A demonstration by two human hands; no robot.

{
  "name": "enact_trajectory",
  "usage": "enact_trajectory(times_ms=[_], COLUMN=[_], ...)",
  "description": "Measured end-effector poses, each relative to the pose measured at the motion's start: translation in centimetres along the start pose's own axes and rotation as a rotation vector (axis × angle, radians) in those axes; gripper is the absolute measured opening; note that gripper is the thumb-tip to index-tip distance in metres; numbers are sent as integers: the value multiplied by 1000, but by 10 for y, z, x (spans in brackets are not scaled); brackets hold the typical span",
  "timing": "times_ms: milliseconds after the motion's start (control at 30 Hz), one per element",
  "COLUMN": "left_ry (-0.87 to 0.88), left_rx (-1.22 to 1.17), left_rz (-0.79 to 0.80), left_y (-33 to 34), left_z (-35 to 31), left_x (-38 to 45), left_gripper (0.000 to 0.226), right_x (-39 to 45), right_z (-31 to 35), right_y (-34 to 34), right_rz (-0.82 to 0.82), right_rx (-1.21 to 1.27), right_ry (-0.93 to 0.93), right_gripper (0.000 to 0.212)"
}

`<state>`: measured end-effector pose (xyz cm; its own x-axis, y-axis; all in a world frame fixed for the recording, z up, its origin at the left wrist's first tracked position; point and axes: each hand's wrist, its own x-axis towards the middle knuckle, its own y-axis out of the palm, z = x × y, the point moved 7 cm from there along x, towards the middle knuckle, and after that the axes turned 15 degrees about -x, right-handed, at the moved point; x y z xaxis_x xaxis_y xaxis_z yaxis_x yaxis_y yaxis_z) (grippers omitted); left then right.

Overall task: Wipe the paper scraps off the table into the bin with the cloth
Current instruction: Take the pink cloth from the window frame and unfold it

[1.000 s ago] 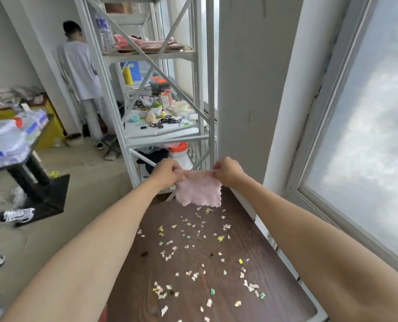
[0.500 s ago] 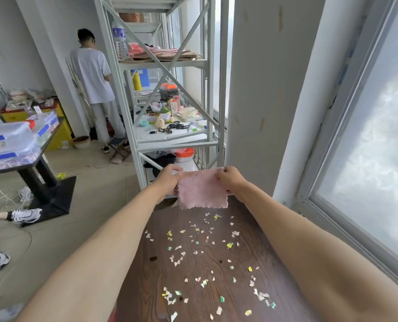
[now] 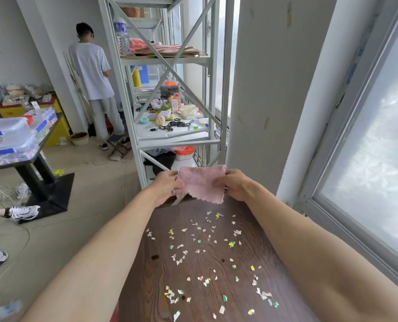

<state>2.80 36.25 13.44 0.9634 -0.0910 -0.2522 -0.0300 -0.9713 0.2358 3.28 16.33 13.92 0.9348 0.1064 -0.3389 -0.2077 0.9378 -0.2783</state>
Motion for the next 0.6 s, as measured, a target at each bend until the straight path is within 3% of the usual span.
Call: enact_trajectory(times_ms=[100, 167, 300, 467, 600], left_ry=[-2, -6, -71, -192, -122], left_rx=[-17, -82, -133, -284, -109], left_rz=[35, 69, 84, 189, 177], left_y=[-4, -4, -6, -3, -7], left_z=[-1, -3, -1, 4, 6], left_x=[-1, -2, -3, -5, 0], left_gripper=[38, 35, 20, 35, 39], right_x=[3, 0, -3, 2, 5], right_z=[4, 7, 10, 8, 0], right_y=[-1, 2, 9, 14, 15], right_rz=[7, 46, 133, 142, 129], right_rx=[-15, -53, -117, -195, -267], right_ry=[-77, -107, -161, -136, -67], right_gripper=[28, 25, 41, 32, 38])
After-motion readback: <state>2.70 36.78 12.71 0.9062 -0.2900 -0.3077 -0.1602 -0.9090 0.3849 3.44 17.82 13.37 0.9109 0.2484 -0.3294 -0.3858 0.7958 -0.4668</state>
